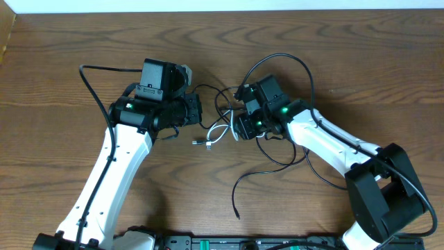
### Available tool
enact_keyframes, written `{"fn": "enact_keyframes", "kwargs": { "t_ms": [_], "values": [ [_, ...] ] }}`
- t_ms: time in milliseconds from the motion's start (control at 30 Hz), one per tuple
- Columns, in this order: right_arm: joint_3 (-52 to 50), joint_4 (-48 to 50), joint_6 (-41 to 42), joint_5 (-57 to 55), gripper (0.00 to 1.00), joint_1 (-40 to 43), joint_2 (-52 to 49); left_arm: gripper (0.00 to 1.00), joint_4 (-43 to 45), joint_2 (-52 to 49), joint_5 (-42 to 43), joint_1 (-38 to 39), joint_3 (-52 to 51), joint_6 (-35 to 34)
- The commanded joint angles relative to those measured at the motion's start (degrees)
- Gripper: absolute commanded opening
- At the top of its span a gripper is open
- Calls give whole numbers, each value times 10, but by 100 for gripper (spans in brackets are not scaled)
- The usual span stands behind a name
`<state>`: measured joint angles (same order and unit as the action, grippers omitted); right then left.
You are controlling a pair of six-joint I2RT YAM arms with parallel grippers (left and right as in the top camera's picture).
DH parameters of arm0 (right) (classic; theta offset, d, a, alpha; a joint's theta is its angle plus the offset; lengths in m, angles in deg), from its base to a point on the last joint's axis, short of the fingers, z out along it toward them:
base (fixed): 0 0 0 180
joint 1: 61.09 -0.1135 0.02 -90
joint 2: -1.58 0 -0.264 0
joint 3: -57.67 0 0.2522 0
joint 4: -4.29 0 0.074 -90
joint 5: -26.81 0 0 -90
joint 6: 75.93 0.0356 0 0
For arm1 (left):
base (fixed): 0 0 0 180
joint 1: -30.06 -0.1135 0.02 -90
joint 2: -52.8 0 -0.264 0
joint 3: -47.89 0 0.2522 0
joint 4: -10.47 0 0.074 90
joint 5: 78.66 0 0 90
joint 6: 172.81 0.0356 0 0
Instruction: Untangle cables
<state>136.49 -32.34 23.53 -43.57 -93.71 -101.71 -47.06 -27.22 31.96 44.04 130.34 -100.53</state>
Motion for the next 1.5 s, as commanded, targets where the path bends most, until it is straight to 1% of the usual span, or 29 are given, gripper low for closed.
{"fn": "enact_keyframes", "kwargs": {
  "t_ms": [0, 233, 367, 533, 633, 667, 733, 800, 867, 900, 933, 1000, 1033, 1067, 1100, 1133, 1267, 1400, 1467],
  "values": [
    [8, 1, 3, 39, 48, -7, -2, 8, -3, -1, -8, -2, 0, 10],
    [8, 0, -10, 93, 50, -7, -2, 8, -3, -1, -8, -2, -1, 10],
    [8, -1, -10, 122, 56, -7, -2, 8, -3, -1, -8, -2, -1, 10],
    [8, 2, -10, 122, 59, -7, -2, 8, -4, -1, -8, -2, -1, 10],
    [8, 4, -9, 109, 58, -8, -2, 8, -4, -1, -8, -2, -1, 10],
    [8, 4, -9, 97, 57, -9, -2, 8, -4, -1, -8, -2, -1, 10],
    [8, 3, -9, 63, 51, -12, -4, 8, -4, -1, -8, -2, -1, 10],
    [8, 5, 2, 33, 50, -19, -11, 8, -4, -1, -8, -2, -1, 10],
    [8, 11, 2, 32, 50, -23, -19, 8, -4, -1, -8, -2, -1, 10],
    [8, 12, 2, 32, 47, -25, -23, 8, -5, -1, -8, -2, -1, 10],
    [8, 14, 2, 32, 41, -26, -25, 8, -6, -1, -8, -2, -1, 10],
    [8, 17, 8, 29, 35, -27, -25, 8, -7, -1, -8, -2, -1, 10],
    [8, 19, 8, 30, 29, -27, -25, 8, -7, -1, -8, -2, -1, 10],
    [8, 24, 9, 30, 20, -26, -25, 8, -7, -1, -8, -2, -1, 10],
    [8, 28, 9, 30, 9, -26, -25, 8, -7, -1, -8, -2, -1, 10],
    [8, 29, 9, 30, 1, -25, -25, 8, -7, -1, -8, -2, -1, 10],
    [12, 19, 18, 30, 1, -14, -17, 8, -8, -1, -9, -2, -1, 11],
    [44, -54, 10, 26, 1, 18, 26, 8, -12, -1, -49, -2, -1, 12],
    [71, -103, -2, 3, 1, 40, 54, 8, -14, -2, -75, -2, -1, 12]
  ]
}}
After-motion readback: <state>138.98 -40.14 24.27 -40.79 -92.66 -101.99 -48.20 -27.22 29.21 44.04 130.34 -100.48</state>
